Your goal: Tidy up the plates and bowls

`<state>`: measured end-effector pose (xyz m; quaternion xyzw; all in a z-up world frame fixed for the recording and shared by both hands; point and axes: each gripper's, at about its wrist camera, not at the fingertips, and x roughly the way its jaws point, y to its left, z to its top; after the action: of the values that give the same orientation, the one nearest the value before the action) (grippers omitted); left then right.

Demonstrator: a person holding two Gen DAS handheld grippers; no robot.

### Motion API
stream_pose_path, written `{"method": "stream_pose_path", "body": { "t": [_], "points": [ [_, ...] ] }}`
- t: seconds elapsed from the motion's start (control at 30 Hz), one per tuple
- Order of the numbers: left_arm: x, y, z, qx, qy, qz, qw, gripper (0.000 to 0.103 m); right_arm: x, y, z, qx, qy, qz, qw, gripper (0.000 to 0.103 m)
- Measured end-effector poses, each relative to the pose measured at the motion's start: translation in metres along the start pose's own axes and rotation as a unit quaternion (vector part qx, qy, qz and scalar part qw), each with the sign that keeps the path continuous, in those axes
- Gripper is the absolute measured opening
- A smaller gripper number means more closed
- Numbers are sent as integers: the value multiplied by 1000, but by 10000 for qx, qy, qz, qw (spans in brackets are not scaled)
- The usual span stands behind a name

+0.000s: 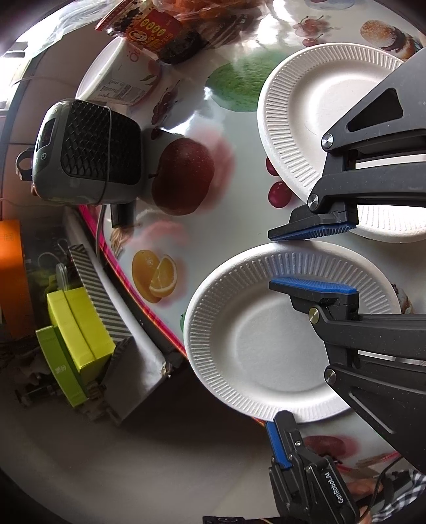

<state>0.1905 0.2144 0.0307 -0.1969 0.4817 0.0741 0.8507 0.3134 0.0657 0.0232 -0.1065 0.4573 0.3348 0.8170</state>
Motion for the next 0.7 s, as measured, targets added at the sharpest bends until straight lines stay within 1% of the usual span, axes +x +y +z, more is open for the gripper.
{"method": "stream_pose_path", "body": {
  "t": [0.4, 0.7],
  "points": [
    [-27, -9, -1, 95, -217, -35, 9997, 22, -30, 1, -2, 47, -211, 83, 9997, 23],
    [-44, -23, -10, 230, -290, -119, 9992, 22, -60, 2, -20, 114, -309, 86, 9994, 22]
  ]
}}
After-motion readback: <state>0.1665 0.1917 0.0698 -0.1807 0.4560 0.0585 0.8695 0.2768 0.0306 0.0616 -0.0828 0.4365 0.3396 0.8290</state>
